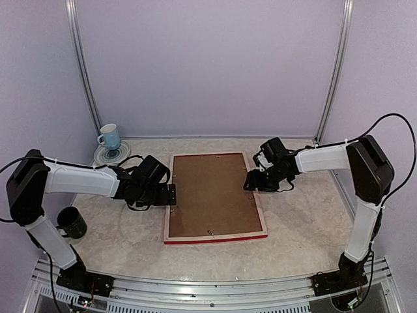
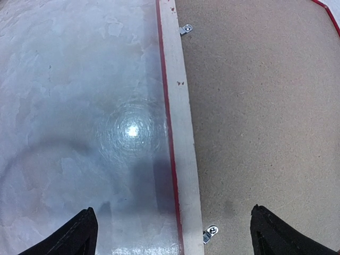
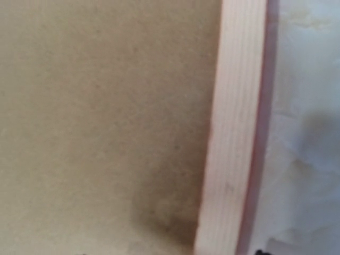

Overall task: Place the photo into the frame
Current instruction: Rotate the photo frame at the center of the board.

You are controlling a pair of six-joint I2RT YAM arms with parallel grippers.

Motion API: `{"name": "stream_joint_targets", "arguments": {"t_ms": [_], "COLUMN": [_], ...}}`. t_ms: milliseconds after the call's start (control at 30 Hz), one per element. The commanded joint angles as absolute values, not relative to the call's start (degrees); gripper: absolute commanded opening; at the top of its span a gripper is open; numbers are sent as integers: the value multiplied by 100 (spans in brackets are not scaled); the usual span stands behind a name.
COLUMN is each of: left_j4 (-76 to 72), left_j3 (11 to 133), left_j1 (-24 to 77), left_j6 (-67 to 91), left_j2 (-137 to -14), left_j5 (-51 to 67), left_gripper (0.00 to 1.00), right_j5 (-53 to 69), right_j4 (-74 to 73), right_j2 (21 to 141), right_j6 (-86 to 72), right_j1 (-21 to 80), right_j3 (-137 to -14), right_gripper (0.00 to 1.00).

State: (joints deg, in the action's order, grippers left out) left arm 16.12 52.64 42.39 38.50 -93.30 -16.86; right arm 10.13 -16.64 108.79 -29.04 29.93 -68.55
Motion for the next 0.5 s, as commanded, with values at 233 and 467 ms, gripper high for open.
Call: {"name": "stream_joint_targets", "arguments": {"t_ms": [233, 467], "left_j4": [233, 48], "left_j3": [5171, 5553], "left_j1": [3537, 3440], "left_j6": [3620, 3516], "left_j2": [-9619, -10114], "left_j5": [-665, -409], "left_gripper": [99, 99], "right_j5": [1297, 1273], "right_j4": [-1678, -1682], "right_j2": [10570, 10476], "right_j6": [-2909, -2943], "right_j1": [3006, 2988], "right_j3": [-6677, -6494], "right_gripper": [78, 89]}}
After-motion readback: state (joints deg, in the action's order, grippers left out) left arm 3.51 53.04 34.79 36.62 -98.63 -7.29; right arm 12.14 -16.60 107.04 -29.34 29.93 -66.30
